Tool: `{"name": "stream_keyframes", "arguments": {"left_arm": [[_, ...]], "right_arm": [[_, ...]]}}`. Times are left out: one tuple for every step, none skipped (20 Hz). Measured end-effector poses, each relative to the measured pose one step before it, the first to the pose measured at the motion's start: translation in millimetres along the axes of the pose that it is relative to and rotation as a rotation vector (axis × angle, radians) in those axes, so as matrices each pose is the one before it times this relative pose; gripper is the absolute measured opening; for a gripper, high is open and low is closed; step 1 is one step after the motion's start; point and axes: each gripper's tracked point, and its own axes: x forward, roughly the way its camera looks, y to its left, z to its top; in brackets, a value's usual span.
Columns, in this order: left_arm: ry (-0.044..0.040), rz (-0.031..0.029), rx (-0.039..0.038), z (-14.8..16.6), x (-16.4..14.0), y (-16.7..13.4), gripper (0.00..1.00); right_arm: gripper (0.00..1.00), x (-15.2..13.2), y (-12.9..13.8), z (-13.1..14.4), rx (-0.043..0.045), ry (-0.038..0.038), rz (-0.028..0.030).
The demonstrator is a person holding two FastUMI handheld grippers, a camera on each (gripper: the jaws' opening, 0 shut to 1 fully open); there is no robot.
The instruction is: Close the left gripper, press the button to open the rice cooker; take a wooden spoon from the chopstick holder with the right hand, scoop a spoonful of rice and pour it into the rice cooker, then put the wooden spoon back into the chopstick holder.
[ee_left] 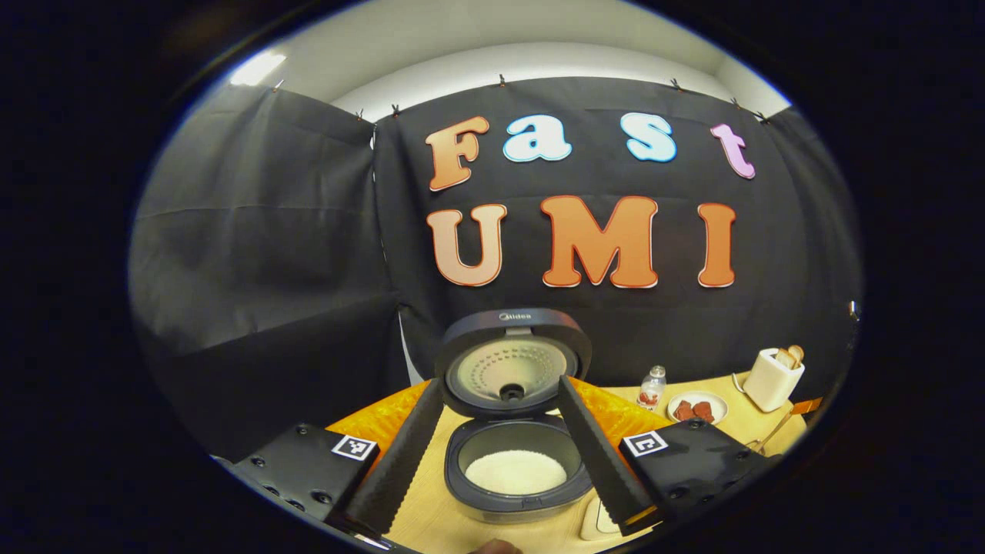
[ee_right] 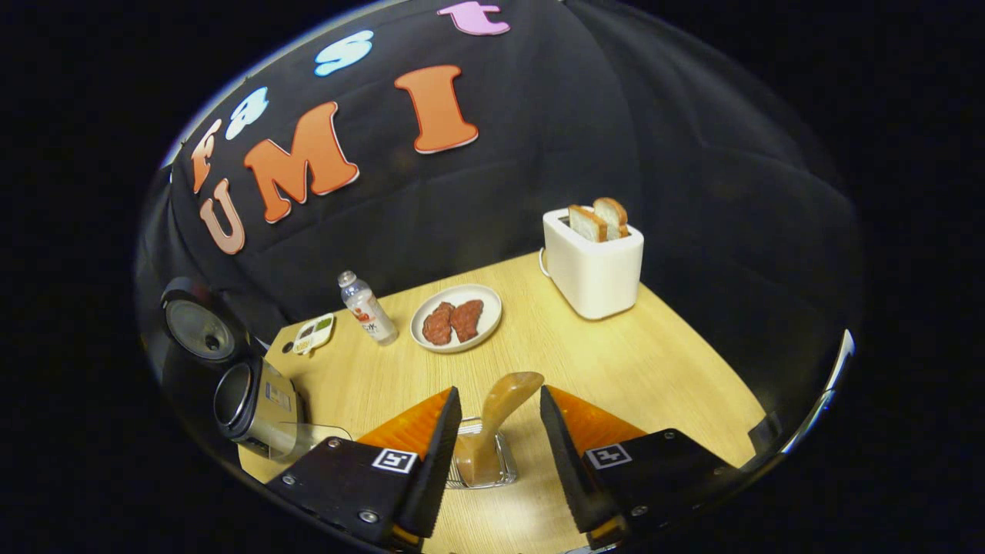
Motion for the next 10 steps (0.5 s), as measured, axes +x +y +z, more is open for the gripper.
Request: {"name": "stream_keyframes", "arguments": {"left_arm": [[-0.00365, 0.00023, -0.00715, 8.59, 9.06, -1.06, 0.94], [0.00056, 0.00867, -0.00206, 6.04, 10.05, 1.18, 0.94], [0.01832, 0.00955, -0.00503, 3.46, 10.4, -0.37, 0.94], [0.00847, 0.00282, -0.01367, 6.18, 10.78, -1.88, 1.0], [0.00941, 0.01091, -0.00847, 8.58, 11.68, -0.33, 0.94], [0.00197, 0.01221, -0.00276, 9.09, 11.14, 2.91, 0.99], [0.00393, 0.00465, -0.00377, 12.03, 13.54, -0.13, 1.0], [0.00286, 0.00816, -0.01352, 10.41, 14.71, 1.28, 0.99], [0.02425, 0.00256, -0.00763, 6.02, 17.13, -1.58, 0.94], [0.01865, 0.0082, -0.01925, 3.71, 16.34, -1.27, 0.99]], "right_arm": [[0.71, -7.08, 3.0, 11.67, -0.01032, -0.02716, 0.00597], [0.73, -6.44, 3.33, 11.79, -0.01004, -0.02531, 0.0055], [0.77, -5.61, 4.07, 11.62, -0.00889, -0.02421, 0.00473], [0.77, -5.46, 4.61, 11.15, -0.00913, -0.02236, 0.00571], [0.78, -5.24, 5.14, 10.05, -0.00975, -0.02064, 0.00751], [0.78, -4.59, 5.88, 9.01, -0.01249, -0.01881, 0.00717], [0.78, -4.91, 4.87, 8.19, -0.01481, -0.01733, 0.00851], [0.78, -3.92, 4.67, 8.73, -0.01659, -0.0175, 0.00651], [0.78, -3.73, 4.36, 7.85, -0.0173, -0.01721, 0.00479], [0.78, -2.38, 4.96, 5.86, -0.01562, -0.01436, 0.00523]]}}
